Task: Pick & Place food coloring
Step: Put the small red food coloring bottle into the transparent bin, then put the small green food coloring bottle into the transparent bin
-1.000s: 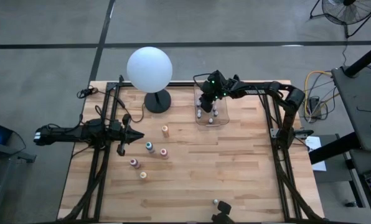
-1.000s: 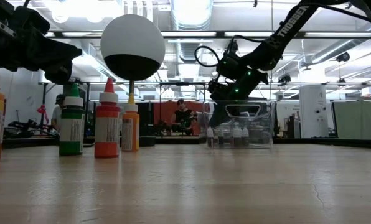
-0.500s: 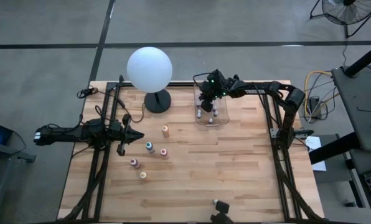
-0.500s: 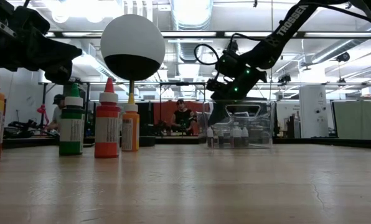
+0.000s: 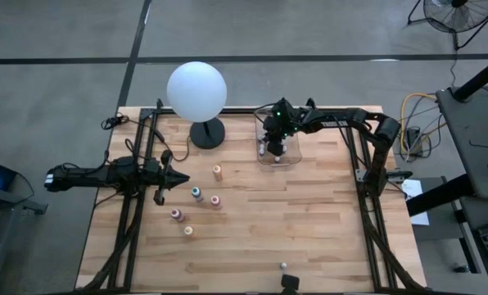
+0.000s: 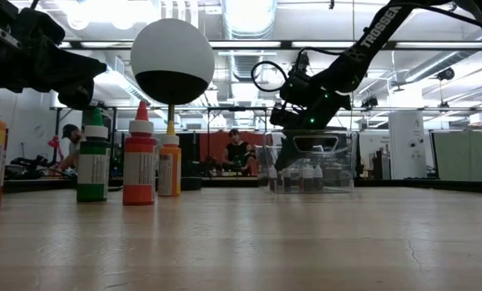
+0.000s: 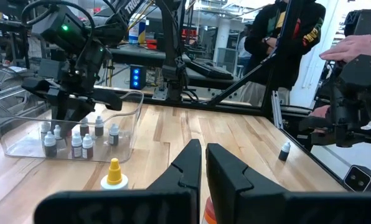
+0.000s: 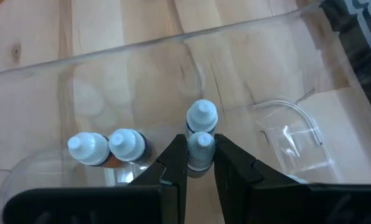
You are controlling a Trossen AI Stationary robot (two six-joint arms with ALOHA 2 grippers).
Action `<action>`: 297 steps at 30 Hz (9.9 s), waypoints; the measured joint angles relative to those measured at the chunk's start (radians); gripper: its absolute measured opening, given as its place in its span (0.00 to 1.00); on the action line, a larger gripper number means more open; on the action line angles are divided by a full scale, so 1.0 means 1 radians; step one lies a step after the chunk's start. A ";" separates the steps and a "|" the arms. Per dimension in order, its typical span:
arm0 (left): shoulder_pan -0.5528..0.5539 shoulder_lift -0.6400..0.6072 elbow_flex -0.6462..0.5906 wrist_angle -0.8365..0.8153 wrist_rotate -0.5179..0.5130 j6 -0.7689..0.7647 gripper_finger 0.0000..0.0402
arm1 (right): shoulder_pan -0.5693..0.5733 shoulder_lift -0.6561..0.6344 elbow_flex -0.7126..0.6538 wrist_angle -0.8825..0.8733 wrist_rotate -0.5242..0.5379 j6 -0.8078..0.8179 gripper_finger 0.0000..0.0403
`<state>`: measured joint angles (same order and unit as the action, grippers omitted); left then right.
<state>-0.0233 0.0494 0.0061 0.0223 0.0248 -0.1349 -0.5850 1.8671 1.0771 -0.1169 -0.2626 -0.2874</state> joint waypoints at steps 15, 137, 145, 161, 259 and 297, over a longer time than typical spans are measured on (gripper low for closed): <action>0.000 0.000 0.000 0.000 0.000 0.000 0.00 | 0.011 -0.001 -0.025 0.003 0.000 0.026 0.16; 0.000 0.000 0.000 0.000 0.000 0.000 0.00 | 1.294 0.085 0.255 -0.424 0.320 0.596 0.58; 0.000 0.000 0.000 0.000 0.000 0.000 0.00 | 1.294 0.108 0.251 -0.421 0.320 0.592 0.55; 0.000 0.000 0.000 0.000 0.000 0.000 0.00 | 1.296 0.105 0.254 -0.418 0.335 0.598 0.30; 0.000 0.000 0.000 0.000 0.000 0.000 0.00 | 0.193 -0.280 0.140 -0.624 0.254 0.076 0.14; 0.000 0.000 0.000 0.000 0.000 0.000 0.00 | 0.093 -0.088 0.163 -0.507 0.149 -0.085 0.14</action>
<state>-0.0231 0.0494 0.0062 0.0223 0.0250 -0.1348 -0.4917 1.7795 1.2397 -0.6237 -0.1137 -0.3726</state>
